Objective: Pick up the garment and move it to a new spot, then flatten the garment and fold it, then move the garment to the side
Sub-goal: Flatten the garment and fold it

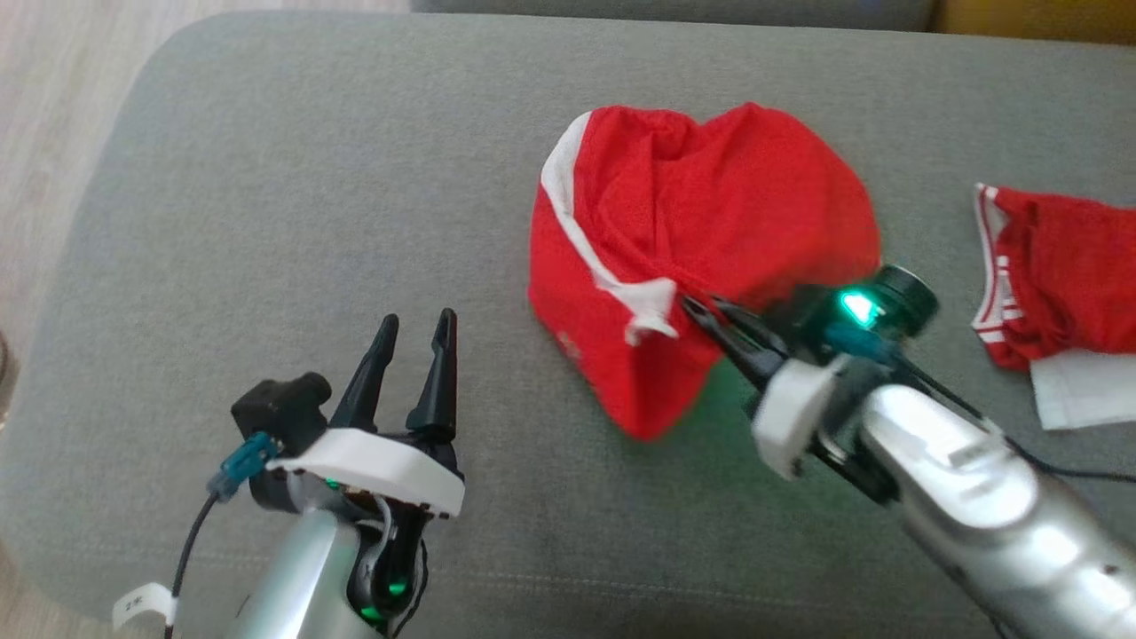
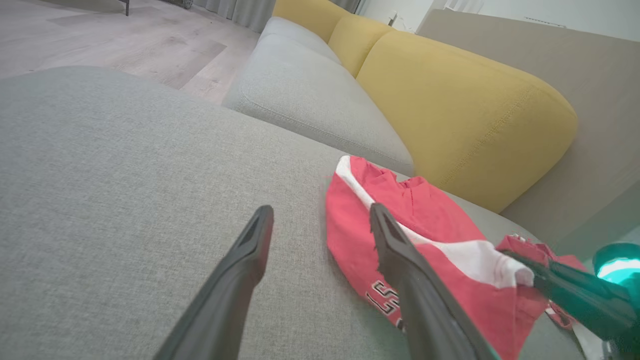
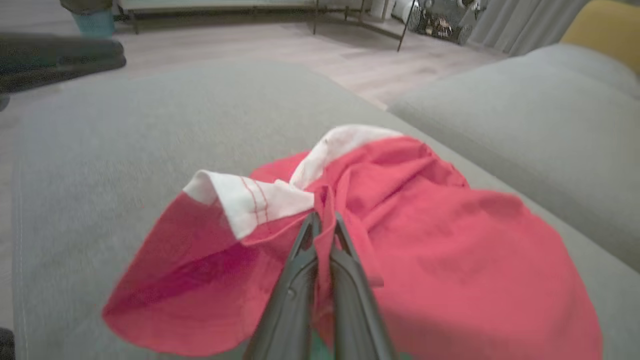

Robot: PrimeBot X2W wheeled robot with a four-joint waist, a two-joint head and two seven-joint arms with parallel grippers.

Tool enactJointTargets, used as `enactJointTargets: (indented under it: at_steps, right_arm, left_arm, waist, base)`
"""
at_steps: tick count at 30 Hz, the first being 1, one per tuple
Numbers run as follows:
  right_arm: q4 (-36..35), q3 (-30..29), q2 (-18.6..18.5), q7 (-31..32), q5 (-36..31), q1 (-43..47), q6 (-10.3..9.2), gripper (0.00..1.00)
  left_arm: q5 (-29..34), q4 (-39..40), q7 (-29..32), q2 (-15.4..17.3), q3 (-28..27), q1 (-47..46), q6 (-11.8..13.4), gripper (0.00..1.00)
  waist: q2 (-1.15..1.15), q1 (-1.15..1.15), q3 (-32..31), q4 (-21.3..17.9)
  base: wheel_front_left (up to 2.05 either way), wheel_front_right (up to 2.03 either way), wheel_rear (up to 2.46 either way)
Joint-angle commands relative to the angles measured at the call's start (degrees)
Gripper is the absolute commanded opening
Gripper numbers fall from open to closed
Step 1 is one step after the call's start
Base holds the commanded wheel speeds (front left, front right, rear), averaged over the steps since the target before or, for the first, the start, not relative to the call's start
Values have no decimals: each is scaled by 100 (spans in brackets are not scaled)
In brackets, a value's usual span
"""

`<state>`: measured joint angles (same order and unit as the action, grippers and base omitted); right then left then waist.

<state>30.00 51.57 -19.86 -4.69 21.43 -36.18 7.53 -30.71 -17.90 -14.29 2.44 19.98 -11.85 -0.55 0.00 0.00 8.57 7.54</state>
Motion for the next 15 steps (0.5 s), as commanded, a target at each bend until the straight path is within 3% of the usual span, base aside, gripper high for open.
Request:
enactJointTargets:
  at_steps: [1, 6, 15]
  right_arm:
    - [-257, -71, -185, 67, 114, 193, -4, 0]
    - [-574, -386, -623, 202, 205, 507, -4, 0]
    - [-904, -545, -1099, 424, -295, 945, -4, 0]
  left_arm:
    - [84, 146, -71, 44, -200, -164, -32, 100]
    - [110, 138, -71, 43, -216, -138, -49, 100]
    - [151, 90, -71, 43, -161, -179, -64, 100]
  waist:
    - [0, 0, -46, -113]
    - [0, 0, -85, -339]
    - [0, 0, -146, -530]
  base:
    - [0, 0, 0]
    - [0, 0, 0]
    - [0, 0, 0]
